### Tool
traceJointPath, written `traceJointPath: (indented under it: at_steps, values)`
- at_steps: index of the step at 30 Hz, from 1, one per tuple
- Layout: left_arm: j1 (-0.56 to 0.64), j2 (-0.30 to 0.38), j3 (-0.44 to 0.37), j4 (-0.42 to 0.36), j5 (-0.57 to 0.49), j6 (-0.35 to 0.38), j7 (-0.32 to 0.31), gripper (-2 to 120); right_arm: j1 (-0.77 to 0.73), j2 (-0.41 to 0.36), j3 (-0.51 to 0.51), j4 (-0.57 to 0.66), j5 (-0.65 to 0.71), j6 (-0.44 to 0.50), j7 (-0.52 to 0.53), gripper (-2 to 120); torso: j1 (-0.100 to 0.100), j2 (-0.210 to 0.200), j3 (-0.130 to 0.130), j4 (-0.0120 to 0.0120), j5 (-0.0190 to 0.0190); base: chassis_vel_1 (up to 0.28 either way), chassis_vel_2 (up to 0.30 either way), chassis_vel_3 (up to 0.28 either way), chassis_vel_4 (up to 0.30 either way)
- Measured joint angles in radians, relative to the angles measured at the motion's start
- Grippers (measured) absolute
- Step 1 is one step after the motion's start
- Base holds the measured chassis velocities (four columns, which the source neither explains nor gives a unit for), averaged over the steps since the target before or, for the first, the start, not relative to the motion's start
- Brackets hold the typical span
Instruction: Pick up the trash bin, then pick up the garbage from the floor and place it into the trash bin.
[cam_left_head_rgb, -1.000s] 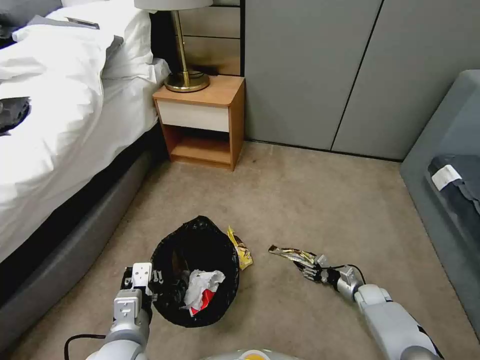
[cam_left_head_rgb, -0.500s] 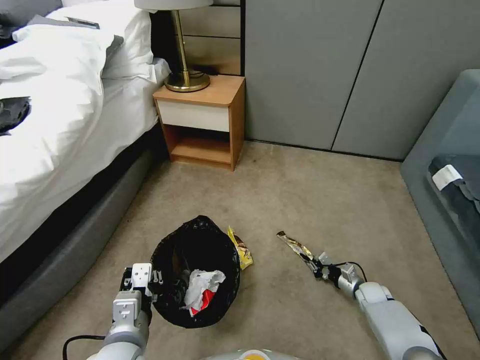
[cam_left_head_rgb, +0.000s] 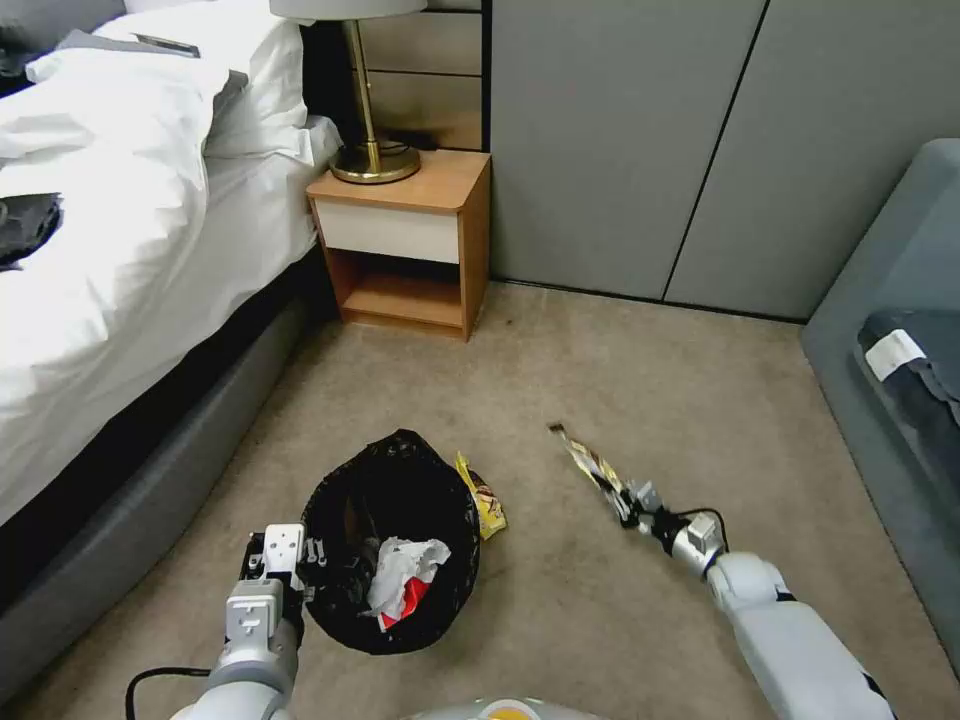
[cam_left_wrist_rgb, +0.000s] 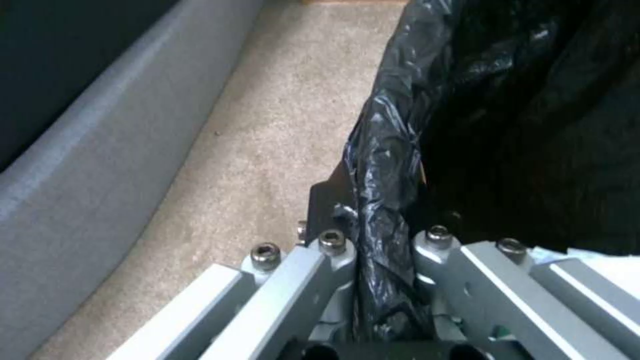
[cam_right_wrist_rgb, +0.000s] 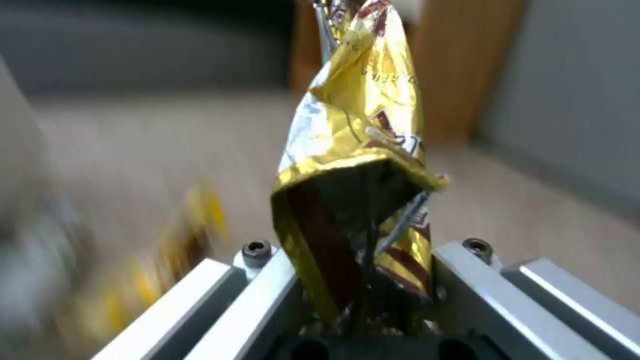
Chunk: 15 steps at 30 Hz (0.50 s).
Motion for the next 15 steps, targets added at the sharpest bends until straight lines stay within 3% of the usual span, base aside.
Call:
traceJointPath:
  at_steps: [1,2,5,7,9,15]
  values:
    - [-0.003,0.0,0.002,0.004,0.001,0.001,0.0,3,-0.039,-0.02,-0.007,0.123,0.04,-0.032,0.0,0,0.0,0.0,0.0,0.0001,-0.0003,0.0,0.0,0.0,0.0]
    - [-0.003,0.0,0.002,0.004,0.001,0.001,0.0,3,-0.039,-0.02,-0.007,0.123,0.04,-0.032,0.0,0,0.0,0.0,0.0,0.0001,-0.0003,0.0,0.0,0.0,0.0]
    - [-0.009,0.004,0.007,0.013,0.003,0.002,0.001,3,-0.135,-0.074,-0.043,0.424,0.101,-0.094,0.0,0,0.0,0.0,0.0,0.0,-0.0002,0.0,0.0,0.0,0.0]
    - [-0.01,0.005,0.008,0.014,0.003,0.002,0.001,3,-0.146,-0.081,-0.049,0.461,0.103,-0.101,0.001,0,0.0,0.0,0.0,-0.0001,-0.0003,0.0,0.0,0.0,0.0]
    - [-0.013,0.007,0.008,0.016,0.002,0.003,0.002,3,-0.198,-0.123,-0.104,0.626,0.115,-0.133,0.011,0,0.0,0.0,0.0,0.0001,-0.0001,0.0,0.0,0.0,0.0]
    - [-0.016,0.007,0.011,0.016,0.001,0.003,0.002,3,-0.255,-0.187,-0.214,0.752,0.107,-0.16,0.035,0,0.0,0.0,0.0,0.0,-0.0003,0.0,0.0,0.0,0.0]
